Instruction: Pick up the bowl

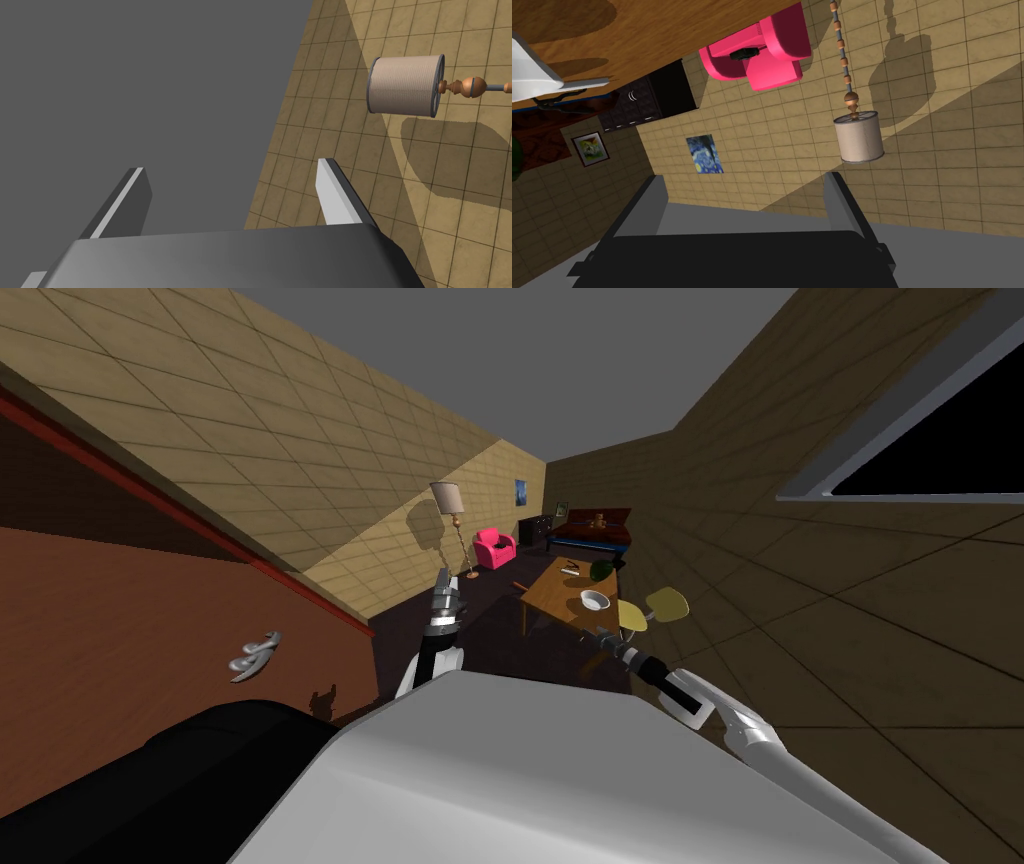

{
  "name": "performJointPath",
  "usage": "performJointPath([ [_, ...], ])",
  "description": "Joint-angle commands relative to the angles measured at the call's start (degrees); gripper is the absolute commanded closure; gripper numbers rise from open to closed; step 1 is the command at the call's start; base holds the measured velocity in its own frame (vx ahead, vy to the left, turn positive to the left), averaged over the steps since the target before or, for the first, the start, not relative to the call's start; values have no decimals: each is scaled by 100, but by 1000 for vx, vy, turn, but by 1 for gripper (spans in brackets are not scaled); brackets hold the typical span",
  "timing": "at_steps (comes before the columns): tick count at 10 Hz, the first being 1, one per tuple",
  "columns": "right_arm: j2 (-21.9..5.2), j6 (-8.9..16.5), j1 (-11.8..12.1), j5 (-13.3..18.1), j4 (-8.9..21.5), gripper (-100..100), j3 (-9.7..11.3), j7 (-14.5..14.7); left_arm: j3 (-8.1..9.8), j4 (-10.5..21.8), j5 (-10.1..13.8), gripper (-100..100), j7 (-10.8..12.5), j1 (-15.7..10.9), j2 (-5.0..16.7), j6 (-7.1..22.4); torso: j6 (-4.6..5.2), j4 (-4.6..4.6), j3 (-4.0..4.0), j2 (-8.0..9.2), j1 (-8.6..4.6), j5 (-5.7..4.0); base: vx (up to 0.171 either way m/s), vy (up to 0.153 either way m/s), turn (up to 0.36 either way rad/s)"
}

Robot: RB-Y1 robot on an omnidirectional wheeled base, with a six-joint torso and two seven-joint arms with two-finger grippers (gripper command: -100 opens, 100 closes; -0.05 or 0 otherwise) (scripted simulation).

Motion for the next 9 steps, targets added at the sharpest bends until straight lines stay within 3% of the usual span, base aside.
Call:
performJointPath([
  [1,-170,96,-70,122,286,-100,134,74,0,0,0,0,0,0,0,0,0,0,0,0,0,0,50,48,179],
  [2,-170,96,-70,122,404,-100,134,74,0,0,0,0,0,0,0,0,-3,0,-2,-4,4,1,43,42,85],
  [3,-344,153,-116,210,614,-100,236,111,0,0,0,0,0,0,0,0,1,-1,-2,-2,3,0,56,44,171],
  [5,-344,153,-116,210,824,-100,236,111,0,0,0,0,0,0,0,0,1,-1,-3,-5,2,1,40,26,40],
  [6,-506,211,-154,295,1068,-100,340,145,0,0,0,0,0,0,0,0,2,0,1,3,-5,-1,60,29,191],
  [8,-506,211,-154,295,1167,-100,340,145,0,0,0,0,0,1,0,0,1,-2,-5,-9,-2,0,50,21,34],
  [9,-655,271,-185,377,1433,-100,445,174,0,0,0,0,0,0,0,0,3,0,0,1,-6,-1,64,39,198],
])
